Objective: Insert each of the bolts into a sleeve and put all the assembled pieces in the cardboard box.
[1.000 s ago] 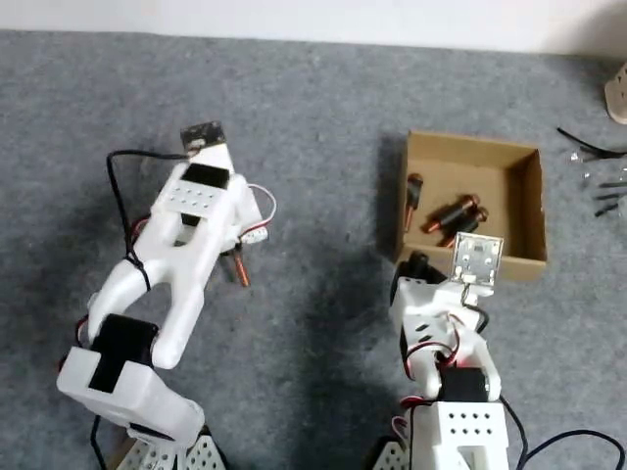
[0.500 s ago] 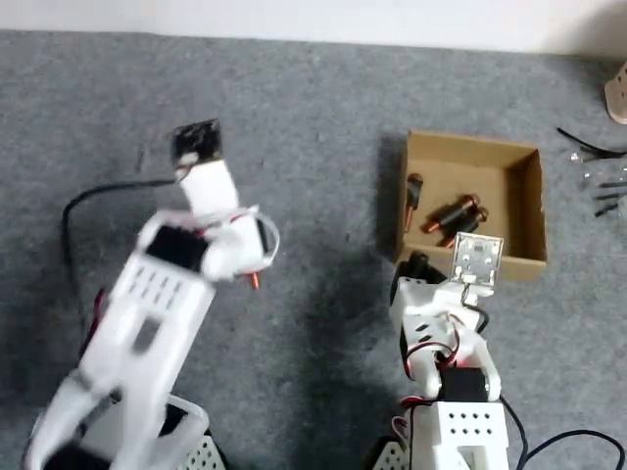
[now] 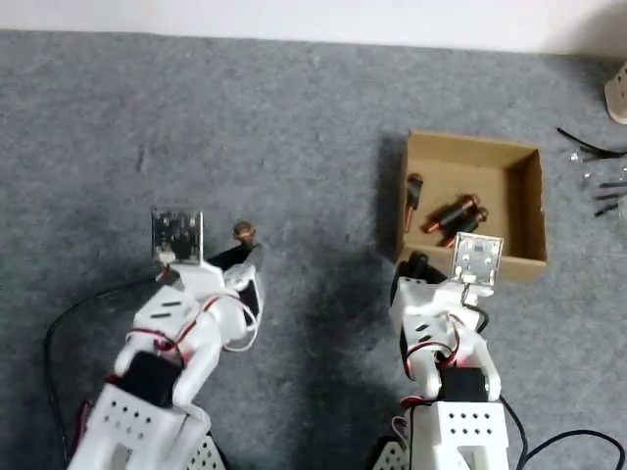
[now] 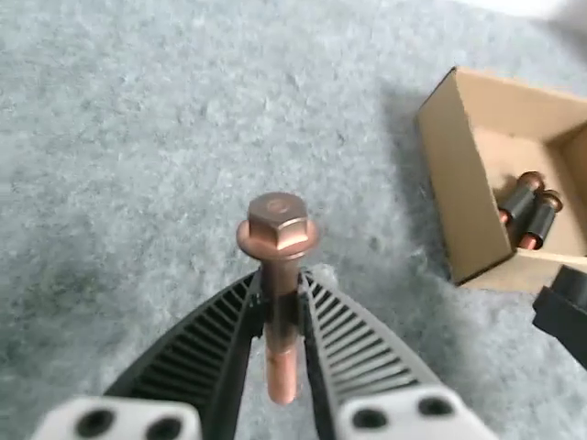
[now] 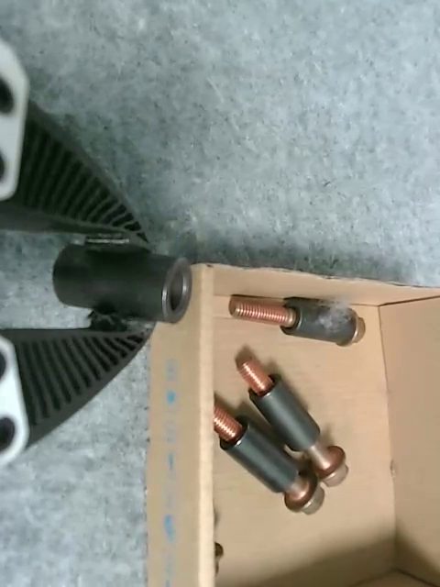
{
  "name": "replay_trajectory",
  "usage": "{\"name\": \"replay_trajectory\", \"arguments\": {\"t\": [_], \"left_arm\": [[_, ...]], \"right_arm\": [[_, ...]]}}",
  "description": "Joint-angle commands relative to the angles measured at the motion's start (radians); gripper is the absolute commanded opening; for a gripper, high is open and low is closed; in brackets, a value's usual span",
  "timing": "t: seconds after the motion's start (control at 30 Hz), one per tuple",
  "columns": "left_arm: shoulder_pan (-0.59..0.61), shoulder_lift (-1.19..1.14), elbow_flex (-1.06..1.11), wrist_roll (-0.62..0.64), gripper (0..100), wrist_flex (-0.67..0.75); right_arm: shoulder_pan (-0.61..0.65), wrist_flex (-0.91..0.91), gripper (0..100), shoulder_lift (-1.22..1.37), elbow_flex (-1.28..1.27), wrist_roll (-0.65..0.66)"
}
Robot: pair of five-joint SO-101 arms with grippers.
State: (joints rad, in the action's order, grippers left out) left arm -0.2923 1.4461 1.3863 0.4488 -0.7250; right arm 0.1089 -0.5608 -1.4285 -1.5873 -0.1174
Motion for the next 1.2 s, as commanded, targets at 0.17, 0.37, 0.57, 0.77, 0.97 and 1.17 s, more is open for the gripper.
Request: {"name": "replay_trajectory", "arguments": {"t": [0.17, 0.37, 0.57, 0.77, 0.97, 1.17], "left_arm": [[-0.007, 0.225, 0.145, -0.009, 1, 0.038], [-0.008, 0.378, 0.255, -0.009, 1, 0.041], [-0.001, 0.374, 0.311, -0.011, 1, 0.126], [-0.001, 0.366, 0.311, -0.011, 1, 0.126], [-0.001, 0.366, 0.311, -0.009, 1, 0.126], [-0.001, 0.366, 0.311, -0.009, 1, 0.126]], "right_arm": [[-0.004, -0.061, 0.5, -0.018, 0.013, 0.006], [-0.002, -0.062, 0.5, -0.018, 0.013, 0.006], [-0.002, -0.064, 0.5, -0.019, 0.013, 0.006], [-0.002, -0.074, 0.5, -0.019, 0.013, 0.011], [-0.002, 0.124, 0.5, -0.019, 0.005, 0.012], [0.134, 0.472, 0.5, -0.018, -0.048, 0.012]]}}
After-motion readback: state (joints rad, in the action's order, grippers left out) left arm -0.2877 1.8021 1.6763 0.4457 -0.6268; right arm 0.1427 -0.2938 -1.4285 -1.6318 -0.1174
